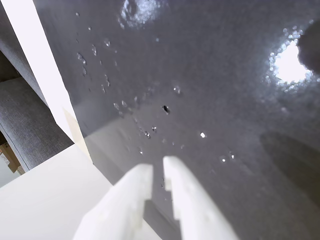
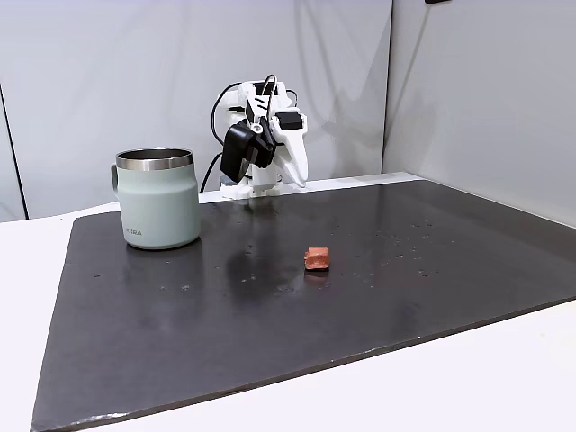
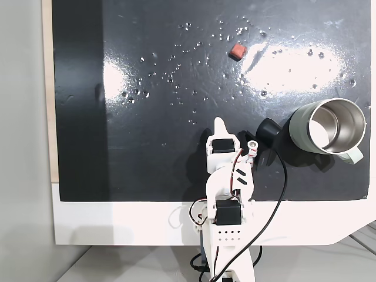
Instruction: Grasp a cube and put it in the cup.
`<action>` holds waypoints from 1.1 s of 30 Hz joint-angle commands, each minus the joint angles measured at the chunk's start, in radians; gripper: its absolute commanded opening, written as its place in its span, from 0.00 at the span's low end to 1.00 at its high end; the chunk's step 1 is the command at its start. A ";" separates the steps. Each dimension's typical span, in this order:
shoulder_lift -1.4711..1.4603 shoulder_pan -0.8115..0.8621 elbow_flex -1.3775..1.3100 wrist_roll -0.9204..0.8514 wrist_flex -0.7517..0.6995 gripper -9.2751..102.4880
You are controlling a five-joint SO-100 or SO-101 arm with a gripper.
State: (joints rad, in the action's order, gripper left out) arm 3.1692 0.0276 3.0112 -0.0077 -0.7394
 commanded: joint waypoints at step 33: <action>-0.242 0.051 -0.443 -0.052 -0.037 0.08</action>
State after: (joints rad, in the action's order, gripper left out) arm 3.0281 0.0736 2.7090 -0.0506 -0.7823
